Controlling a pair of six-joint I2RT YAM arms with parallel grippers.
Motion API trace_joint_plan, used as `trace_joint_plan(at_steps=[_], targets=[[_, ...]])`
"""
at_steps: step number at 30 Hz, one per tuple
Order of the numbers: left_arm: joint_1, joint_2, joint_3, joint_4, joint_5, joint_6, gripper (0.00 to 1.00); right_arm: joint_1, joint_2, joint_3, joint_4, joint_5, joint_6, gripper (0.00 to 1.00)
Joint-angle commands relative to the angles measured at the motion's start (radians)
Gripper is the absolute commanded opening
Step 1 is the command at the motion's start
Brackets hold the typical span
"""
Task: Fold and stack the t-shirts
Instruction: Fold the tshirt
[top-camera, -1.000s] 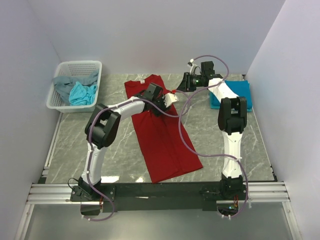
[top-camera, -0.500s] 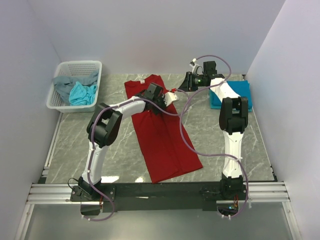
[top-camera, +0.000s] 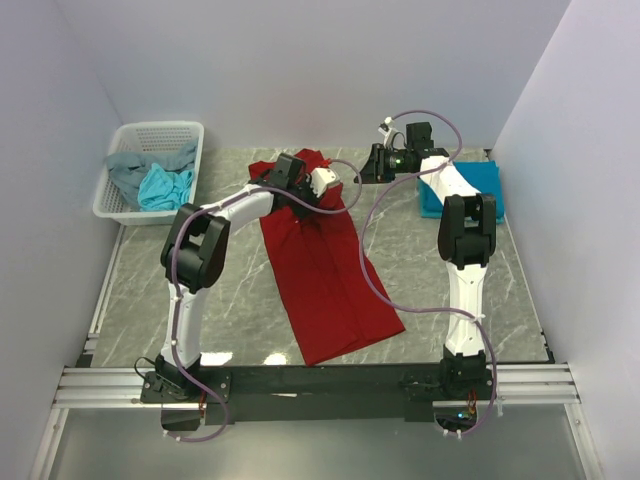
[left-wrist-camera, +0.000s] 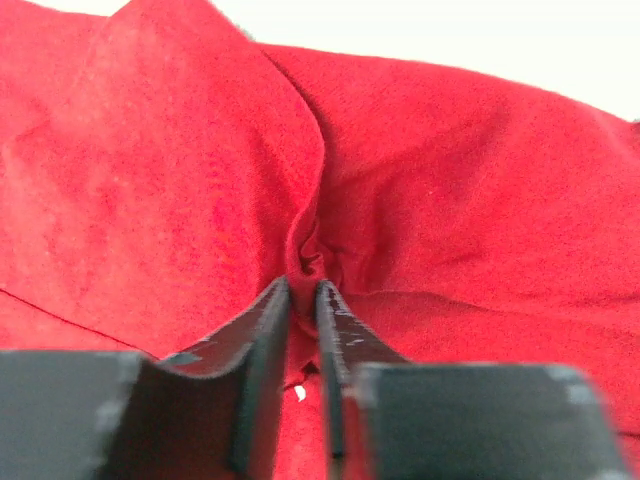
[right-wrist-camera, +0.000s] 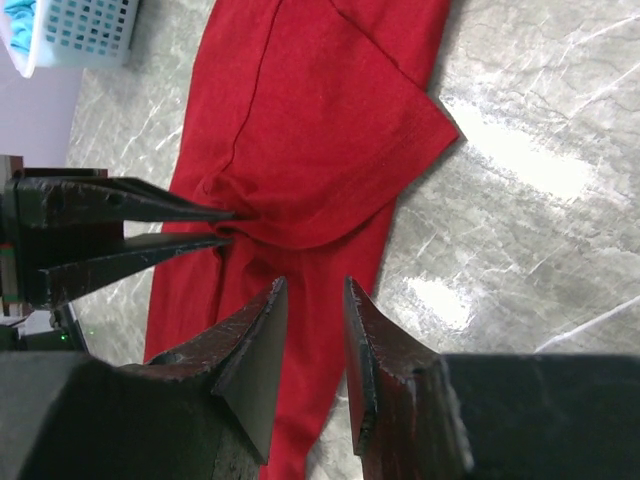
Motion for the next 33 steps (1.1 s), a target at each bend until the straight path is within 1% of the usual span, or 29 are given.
trace_joint_plan(at_steps=[1, 3, 5, 6, 7, 10, 12, 13, 14, 15, 16, 17, 18, 19, 20, 22, 23, 24, 25, 26, 27, 28, 30, 33], targets=[[-0.005, -0.044, 0.007, -0.003, 0.039, -0.012, 0.26, -0.002, -0.052, -0.004, 0.029, -0.022, 0.004, 0.36], [-0.005, -0.032, 0.016, -0.009, 0.053, -0.014, 0.27, -0.004, -0.053, -0.004, 0.029, -0.022, 0.004, 0.36], [-0.005, -0.023, 0.027, -0.011, 0.057, -0.023, 0.23, -0.002, -0.053, -0.004, 0.029, -0.022, 0.002, 0.36], [-0.005, -0.021, 0.032, -0.008, 0.062, -0.029, 0.19, -0.003, -0.053, -0.004, 0.027, -0.020, 0.002, 0.36], [-0.004, -0.019, 0.039, -0.006, 0.060, -0.034, 0.11, -0.004, -0.052, -0.004, 0.027, -0.020, 0.002, 0.36], [0.015, -0.016, 0.049, 0.003, 0.083, -0.077, 0.00, -0.002, -0.052, -0.002, 0.024, -0.022, 0.001, 0.36], [0.039, -0.038, 0.037, 0.046, 0.106, -0.152, 0.00, -0.004, -0.049, -0.002, 0.021, -0.020, -0.001, 0.36], [0.074, -0.050, 0.000, 0.073, 0.131, -0.184, 0.00, -0.004, -0.050, -0.002, 0.020, -0.022, -0.001, 0.36], [0.094, -0.084, -0.023, 0.099, 0.145, -0.256, 0.00, -0.004, -0.050, -0.002, 0.020, -0.020, -0.002, 0.36], [0.116, -0.102, -0.052, 0.162, 0.157, -0.294, 0.00, -0.004, -0.050, -0.004, 0.020, -0.022, -0.004, 0.36], [0.163, -0.122, -0.119, 0.197, 0.183, -0.331, 0.00, -0.004, -0.050, -0.004, 0.021, -0.020, -0.005, 0.36], [0.186, -0.160, -0.155, 0.231, 0.192, -0.412, 0.00, -0.004, -0.050, -0.004, 0.023, -0.022, -0.002, 0.36], [0.211, -0.174, -0.187, 0.292, 0.204, -0.440, 0.00, -0.004, -0.049, -0.004, 0.024, -0.023, -0.001, 0.36], [0.251, -0.188, -0.242, 0.310, 0.212, -0.492, 0.01, -0.004, -0.047, -0.002, 0.024, -0.025, 0.002, 0.36], [0.268, -0.208, -0.266, 0.324, 0.209, -0.550, 0.00, -0.004, -0.044, -0.001, 0.024, -0.026, 0.004, 0.36], [0.320, -0.225, -0.331, 0.357, 0.203, -0.598, 0.00, 0.000, -0.043, 0.001, 0.021, -0.025, 0.005, 0.36], [0.337, -0.246, -0.358, 0.380, 0.186, -0.662, 0.01, 0.000, -0.041, 0.002, 0.018, -0.025, 0.004, 0.36], [0.355, -0.256, -0.384, 0.405, 0.177, -0.695, 0.03, 0.001, -0.038, 0.004, 0.012, -0.025, 0.004, 0.36], [0.389, -0.265, -0.428, 0.452, 0.163, -0.731, 0.11, 0.001, -0.035, 0.004, 0.011, -0.020, 0.001, 0.36], [0.403, -0.273, -0.439, 0.465, 0.155, -0.791, 0.14, 0.007, -0.033, 0.005, 0.006, -0.019, -0.002, 0.36], [0.415, -0.274, -0.445, 0.468, 0.165, -0.808, 0.14, 0.009, -0.030, 0.013, -0.008, -0.017, -0.007, 0.36], [0.430, -0.273, -0.439, 0.468, 0.166, -0.822, 0.19, 0.012, -0.026, 0.018, -0.014, -0.011, -0.016, 0.36], [0.435, -0.259, -0.406, 0.431, 0.198, -0.827, 0.25, 0.026, -0.011, 0.047, -0.054, -0.007, -0.040, 0.36], [0.435, -0.247, -0.370, 0.410, 0.237, -0.818, 0.28, 0.059, 0.020, 0.112, -0.123, 0.015, -0.082, 0.36]])
